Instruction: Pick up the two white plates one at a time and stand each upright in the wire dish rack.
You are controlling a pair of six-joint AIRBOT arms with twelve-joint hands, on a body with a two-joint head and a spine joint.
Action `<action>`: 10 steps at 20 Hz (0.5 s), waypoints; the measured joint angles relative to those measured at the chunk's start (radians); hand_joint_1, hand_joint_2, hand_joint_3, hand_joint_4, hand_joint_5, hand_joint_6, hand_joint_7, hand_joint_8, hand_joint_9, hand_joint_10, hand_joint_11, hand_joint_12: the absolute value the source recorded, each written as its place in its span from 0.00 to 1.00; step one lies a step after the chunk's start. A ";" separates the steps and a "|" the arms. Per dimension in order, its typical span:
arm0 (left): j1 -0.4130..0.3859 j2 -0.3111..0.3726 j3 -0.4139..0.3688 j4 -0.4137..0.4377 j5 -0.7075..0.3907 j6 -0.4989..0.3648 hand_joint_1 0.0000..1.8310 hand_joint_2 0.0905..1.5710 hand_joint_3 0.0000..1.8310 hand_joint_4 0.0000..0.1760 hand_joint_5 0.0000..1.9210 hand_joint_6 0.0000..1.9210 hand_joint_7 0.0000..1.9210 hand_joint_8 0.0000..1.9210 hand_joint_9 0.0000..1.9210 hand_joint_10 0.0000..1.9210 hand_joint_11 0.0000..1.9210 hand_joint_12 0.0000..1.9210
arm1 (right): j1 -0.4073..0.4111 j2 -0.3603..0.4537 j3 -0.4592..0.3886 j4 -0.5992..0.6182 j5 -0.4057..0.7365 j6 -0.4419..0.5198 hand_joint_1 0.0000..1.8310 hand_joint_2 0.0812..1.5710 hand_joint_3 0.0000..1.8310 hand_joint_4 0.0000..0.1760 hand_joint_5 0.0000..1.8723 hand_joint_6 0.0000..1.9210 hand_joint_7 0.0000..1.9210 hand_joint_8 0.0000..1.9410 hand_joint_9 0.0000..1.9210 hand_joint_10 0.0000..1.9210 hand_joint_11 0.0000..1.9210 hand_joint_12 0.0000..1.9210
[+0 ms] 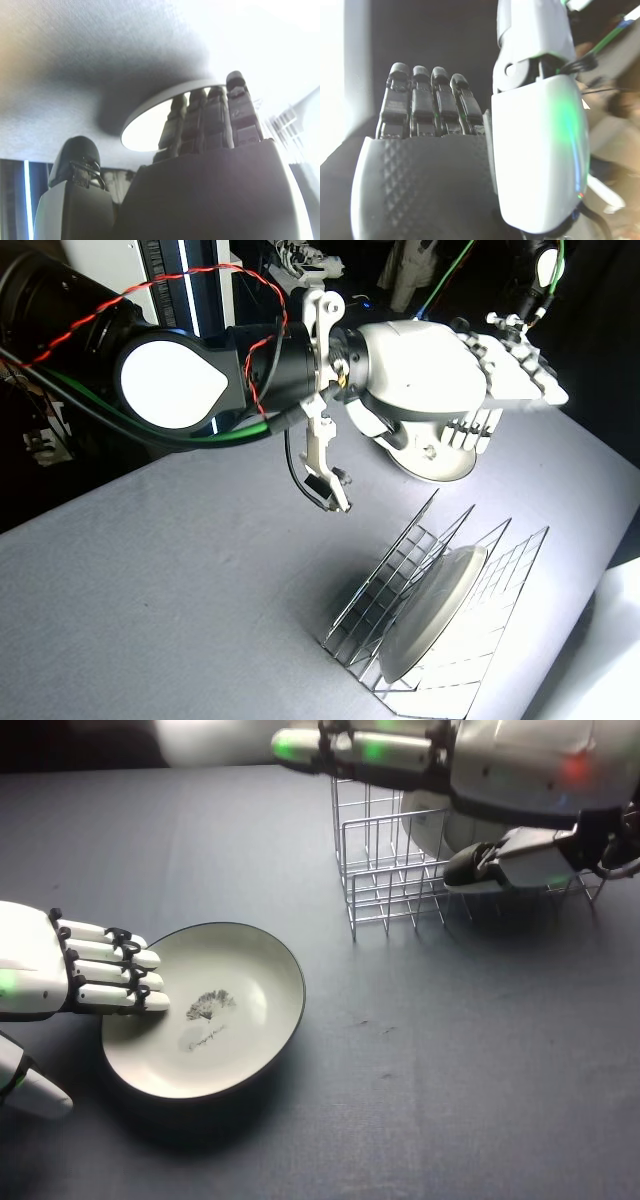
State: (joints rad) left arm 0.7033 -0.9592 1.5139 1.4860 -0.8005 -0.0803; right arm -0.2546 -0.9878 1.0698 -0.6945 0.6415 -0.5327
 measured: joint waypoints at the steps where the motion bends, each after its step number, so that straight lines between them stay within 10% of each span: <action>1: 0.005 -0.004 0.007 -0.007 -0.002 -0.006 0.00 0.72 0.00 0.00 0.00 0.00 0.00 0.00 0.00 0.00 0.00 0.00 | -0.008 0.001 0.000 -0.020 0.006 -0.002 0.74 0.54 0.00 0.00 0.00 0.00 0.00 0.00 0.00 0.00 0.02 0.01; 10: 0.079 -0.018 0.030 -0.080 -0.026 -0.070 0.00 0.71 0.00 0.00 0.00 0.00 0.00 0.00 0.00 0.00 0.00 0.00 | -0.075 -0.010 0.001 -0.138 0.025 -0.002 0.73 0.54 0.00 0.00 0.00 0.00 0.00 0.00 0.00 0.00 0.00 0.00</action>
State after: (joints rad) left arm 0.7822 -0.9768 1.5436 1.4055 -0.8265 -0.1501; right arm -0.3298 -0.9981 1.0706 -0.8322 0.6662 -0.5346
